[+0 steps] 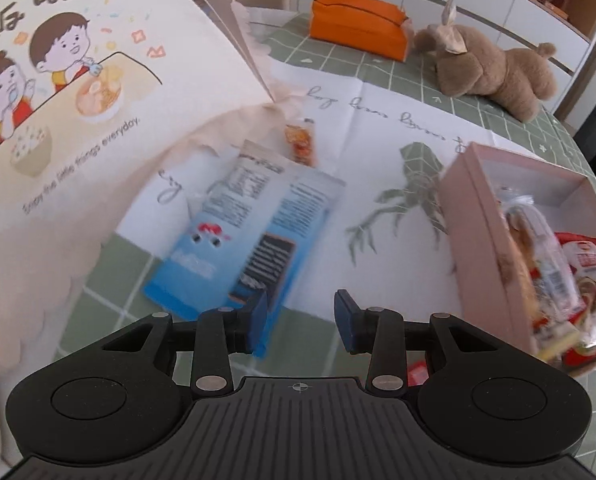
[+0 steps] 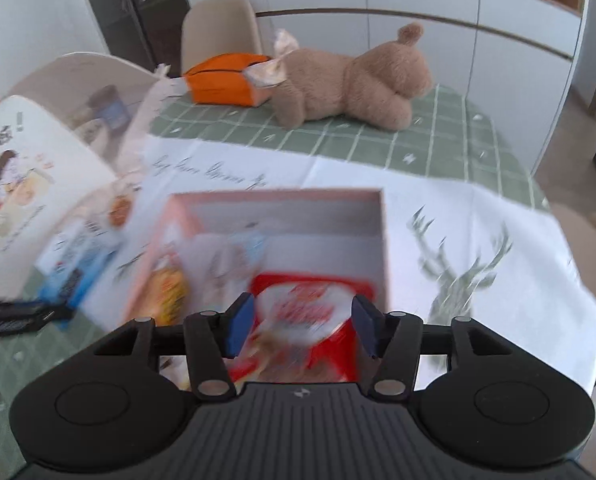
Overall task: Organize snacks
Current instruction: 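Grasp the small orange snack with the left tool while the right tool approaches the red strip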
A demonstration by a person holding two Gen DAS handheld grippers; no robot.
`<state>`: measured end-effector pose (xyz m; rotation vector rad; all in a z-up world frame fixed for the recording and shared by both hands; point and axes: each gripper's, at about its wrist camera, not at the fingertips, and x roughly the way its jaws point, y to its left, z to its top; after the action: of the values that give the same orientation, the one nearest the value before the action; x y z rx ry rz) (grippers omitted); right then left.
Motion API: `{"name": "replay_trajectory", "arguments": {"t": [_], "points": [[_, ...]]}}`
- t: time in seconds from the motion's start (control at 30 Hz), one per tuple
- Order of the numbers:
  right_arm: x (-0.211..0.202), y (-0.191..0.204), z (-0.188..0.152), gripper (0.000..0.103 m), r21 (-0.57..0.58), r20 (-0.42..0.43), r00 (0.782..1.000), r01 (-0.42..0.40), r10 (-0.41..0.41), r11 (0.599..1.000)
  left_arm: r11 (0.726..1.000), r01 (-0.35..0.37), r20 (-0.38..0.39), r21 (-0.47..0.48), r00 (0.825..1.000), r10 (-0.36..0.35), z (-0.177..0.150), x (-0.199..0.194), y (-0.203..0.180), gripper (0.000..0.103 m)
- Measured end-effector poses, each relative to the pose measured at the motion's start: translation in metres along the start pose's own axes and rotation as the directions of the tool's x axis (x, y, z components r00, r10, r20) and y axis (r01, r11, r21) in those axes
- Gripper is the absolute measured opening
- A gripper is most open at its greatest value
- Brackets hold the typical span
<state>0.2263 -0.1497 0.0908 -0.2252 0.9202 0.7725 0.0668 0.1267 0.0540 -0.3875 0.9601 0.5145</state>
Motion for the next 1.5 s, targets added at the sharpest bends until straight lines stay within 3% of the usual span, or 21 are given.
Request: {"name": "replay_trajectory", "arguments": {"t": [0.2,0.47,0.57,0.8,0.9,1.0,1.1,1.23,1.3,1.5], "points": [[0.005,0.052,-0.007,0.049,0.021,-0.028,0.999,-0.021,0.022,1.000,0.996,0.082,-0.008,0.041,0.997,-0.082,0.017,0.018,0.021,0.041],[0.071,0.134,0.029,0.042,-0.016,-0.051,0.999,-0.019,0.018,1.000,0.980,0.171,-0.022,0.103,0.985,-0.169,0.027,0.025,0.050,0.041],[0.092,0.158,0.036,0.045,-0.067,-0.039,0.996,0.073,-0.076,0.995,0.972,0.214,-0.032,0.095,0.977,-0.212,0.026,0.024,0.061,0.041],[0.117,0.185,0.063,0.046,-0.151,-0.036,0.997,0.058,-0.064,0.987,0.973,0.219,-0.036,0.079,0.976,-0.216,0.029,0.027,0.074,0.041],[0.109,0.184,0.061,0.046,-0.125,-0.042,0.998,0.049,-0.055,0.991,0.977,0.206,-0.024,0.059,0.979,-0.205,0.039,0.030,0.076,0.041],[0.088,0.177,0.053,0.046,-0.068,-0.028,0.998,0.050,-0.052,0.996,0.975,0.221,-0.001,0.026,0.975,-0.221,0.058,0.037,0.068,0.041],[0.063,0.169,0.034,0.046,-0.041,-0.015,0.994,0.105,-0.106,0.994,0.968,0.250,0.029,0.013,0.968,-0.250,0.082,0.049,0.053,0.041],[0.036,0.158,0.001,0.046,0.026,-0.044,0.988,0.149,-0.148,0.988,0.982,0.177,-0.018,0.060,0.984,-0.176,0.108,0.082,0.026,0.039],[0.022,0.151,-0.019,0.046,0.061,-0.062,0.986,0.159,-0.155,0.985,0.983,0.161,-0.042,0.082,0.986,-0.158,0.108,0.095,0.017,0.026],[0.017,0.133,-0.068,0.058,0.072,-0.125,0.982,0.149,-0.139,0.986,0.964,0.223,-0.048,0.143,0.975,-0.218,0.069,0.078,-0.001,0.025]]}}
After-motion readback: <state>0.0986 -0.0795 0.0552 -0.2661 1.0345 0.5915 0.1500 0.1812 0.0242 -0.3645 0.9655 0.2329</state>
